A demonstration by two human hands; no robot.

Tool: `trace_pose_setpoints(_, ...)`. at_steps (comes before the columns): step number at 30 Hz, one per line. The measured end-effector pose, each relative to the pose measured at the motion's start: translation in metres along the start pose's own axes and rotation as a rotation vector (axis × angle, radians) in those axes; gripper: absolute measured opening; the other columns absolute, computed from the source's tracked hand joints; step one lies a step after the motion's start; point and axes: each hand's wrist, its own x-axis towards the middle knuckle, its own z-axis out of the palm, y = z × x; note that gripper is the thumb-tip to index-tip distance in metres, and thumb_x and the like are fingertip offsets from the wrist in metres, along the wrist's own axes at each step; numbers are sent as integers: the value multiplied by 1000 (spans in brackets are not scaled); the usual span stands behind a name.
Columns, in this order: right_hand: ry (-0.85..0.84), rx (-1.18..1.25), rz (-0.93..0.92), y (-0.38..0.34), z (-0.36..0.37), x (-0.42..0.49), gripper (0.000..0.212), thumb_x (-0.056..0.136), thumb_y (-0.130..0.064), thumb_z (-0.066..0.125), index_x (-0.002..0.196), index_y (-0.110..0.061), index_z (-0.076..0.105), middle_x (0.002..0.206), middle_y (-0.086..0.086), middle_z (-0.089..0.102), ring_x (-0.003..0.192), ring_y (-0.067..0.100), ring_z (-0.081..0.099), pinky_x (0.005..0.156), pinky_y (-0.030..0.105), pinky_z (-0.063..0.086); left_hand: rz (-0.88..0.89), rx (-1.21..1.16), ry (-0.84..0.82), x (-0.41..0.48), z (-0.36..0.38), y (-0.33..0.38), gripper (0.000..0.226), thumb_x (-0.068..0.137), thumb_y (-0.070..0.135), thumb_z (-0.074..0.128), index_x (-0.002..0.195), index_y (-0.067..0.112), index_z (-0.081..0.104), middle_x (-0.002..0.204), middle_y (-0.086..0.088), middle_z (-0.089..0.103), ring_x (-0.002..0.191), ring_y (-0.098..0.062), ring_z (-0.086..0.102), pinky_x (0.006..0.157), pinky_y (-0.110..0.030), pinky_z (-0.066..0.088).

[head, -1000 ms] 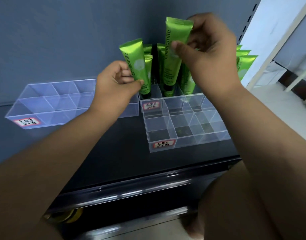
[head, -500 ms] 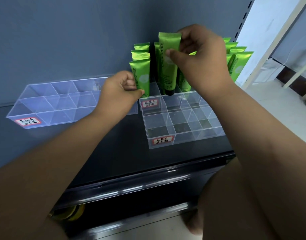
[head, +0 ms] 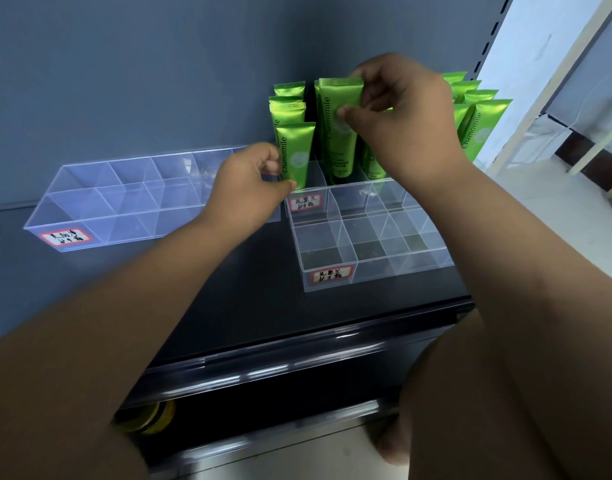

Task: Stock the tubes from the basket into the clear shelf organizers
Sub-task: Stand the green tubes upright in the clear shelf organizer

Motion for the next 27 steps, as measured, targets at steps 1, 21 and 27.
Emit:
trace_pose_setpoints(1, 1, -13, 0, 0, 0, 0, 28, 76, -19, 82, 101, -20, 69, 75, -9, 58, 66, 2, 54, 69, 19, 50, -2, 4, -3, 0, 0, 0, 19, 80, 9, 80, 97, 8, 70, 96, -4, 75, 95, -20, 71, 91, -40, 56)
trace_pose_setpoints(21, -61, -214, -86, 5, -2, -1, 16, 88, -19, 65, 90, -14, 80, 82, -9, 66, 77, 7, 60, 72, 11, 41, -33, -83, 61, -1, 1, 2, 25, 84, 8, 79, 94, 16, 57, 87, -2, 62, 94, -21, 67, 82, -19, 52)
trace_pose_setpoints(27, -73, -229, -75, 4, -4, -1, 17, 88, -19, 66, 90, -12, 81, 82, -5, 70, 75, 6, 59, 71, 8, 40, -18, -75, 54, -2, 1, 3, 23, 85, 8, 78, 94, 13, 58, 89, -5, 62, 93, -21, 66, 82, -21, 52)
